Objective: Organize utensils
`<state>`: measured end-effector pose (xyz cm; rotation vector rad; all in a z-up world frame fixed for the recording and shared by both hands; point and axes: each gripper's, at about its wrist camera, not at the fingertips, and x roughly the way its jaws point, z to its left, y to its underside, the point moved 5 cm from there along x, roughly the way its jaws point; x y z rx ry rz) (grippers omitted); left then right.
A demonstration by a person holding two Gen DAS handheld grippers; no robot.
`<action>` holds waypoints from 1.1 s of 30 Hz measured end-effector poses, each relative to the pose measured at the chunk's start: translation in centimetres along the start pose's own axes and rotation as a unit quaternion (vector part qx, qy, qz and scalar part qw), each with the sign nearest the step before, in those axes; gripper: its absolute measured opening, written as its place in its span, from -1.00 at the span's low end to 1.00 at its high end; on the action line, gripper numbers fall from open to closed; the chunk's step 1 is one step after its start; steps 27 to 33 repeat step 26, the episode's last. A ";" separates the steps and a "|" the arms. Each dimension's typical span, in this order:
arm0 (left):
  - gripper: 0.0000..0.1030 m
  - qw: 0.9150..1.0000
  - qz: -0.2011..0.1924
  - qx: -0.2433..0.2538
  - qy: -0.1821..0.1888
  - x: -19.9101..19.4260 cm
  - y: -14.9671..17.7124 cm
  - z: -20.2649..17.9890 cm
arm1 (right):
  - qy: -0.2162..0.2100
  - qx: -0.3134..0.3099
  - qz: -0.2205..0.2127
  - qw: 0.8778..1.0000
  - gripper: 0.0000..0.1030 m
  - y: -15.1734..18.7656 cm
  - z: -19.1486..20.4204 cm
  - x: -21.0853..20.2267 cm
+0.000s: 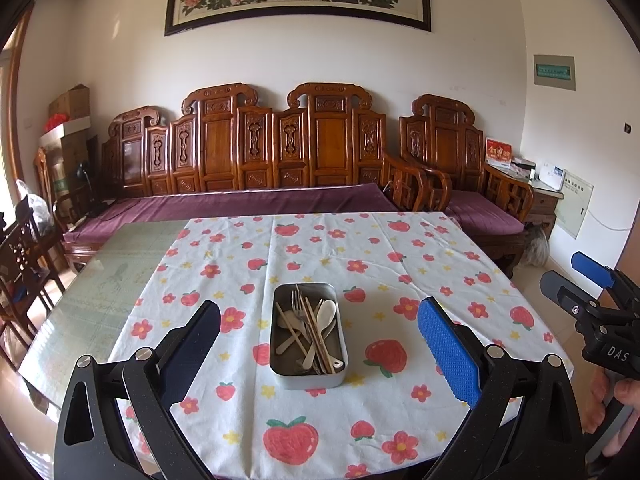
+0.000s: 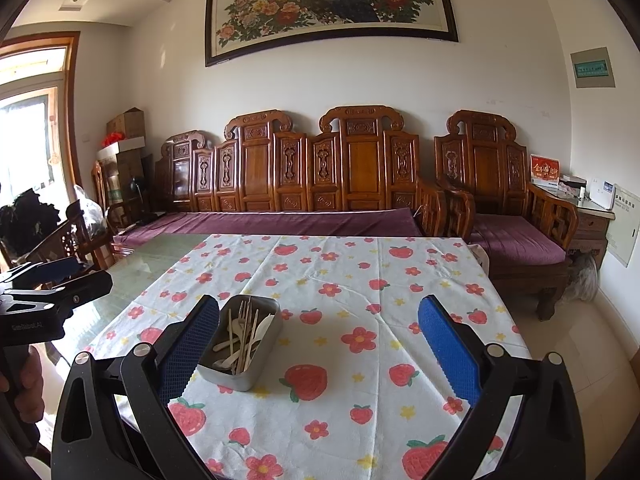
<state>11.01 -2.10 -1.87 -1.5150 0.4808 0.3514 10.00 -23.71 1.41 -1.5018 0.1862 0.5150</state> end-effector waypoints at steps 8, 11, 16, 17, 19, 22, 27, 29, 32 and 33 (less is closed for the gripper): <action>0.85 1.000 -0.002 0.000 0.001 -0.2 -0.1 -0.1 | 0.000 0.000 0.000 1.000 0.95 0.0 0.0 0.0; 0.85 1.000 -0.002 0.000 0.001 -0.2 -0.2 -0.1 | 0.001 0.000 -0.001 1.000 0.95 0.0 0.0 0.0; 0.85 1.000 -0.003 0.002 0.000 -0.2 -0.3 -0.2 | 0.000 0.000 -0.001 1.000 0.95 0.0 0.0 0.0; 0.85 1.000 -0.003 0.001 0.000 -0.3 -0.3 -0.3 | 0.000 0.000 -0.001 1.000 0.95 -0.1 0.1 -0.1; 0.85 1.000 -0.003 0.002 0.001 -0.3 -0.4 -0.3 | 0.000 0.000 -0.001 1.000 0.95 -0.1 0.1 -0.1; 0.85 1.000 -0.002 0.003 0.000 -0.2 -0.4 -0.4 | -0.001 0.000 -0.002 1.000 0.95 -0.2 0.0 -0.2; 0.85 1.000 -0.002 0.000 0.002 -0.4 -0.4 -0.5 | -0.001 0.000 -0.002 1.000 0.95 -0.1 0.0 -0.2; 0.85 1.000 -0.002 0.000 0.002 -0.4 -0.4 -0.5 | -0.001 0.000 -0.002 1.000 0.95 -0.1 0.0 -0.2; 0.85 1.000 -0.002 0.000 0.002 -0.4 -0.4 -0.5 | -0.001 0.000 -0.002 1.000 0.95 -0.1 0.0 -0.2; 0.85 1.000 -0.002 0.000 0.002 -0.4 -0.4 -0.5 | -0.001 0.000 -0.002 1.000 0.95 -0.1 0.0 -0.2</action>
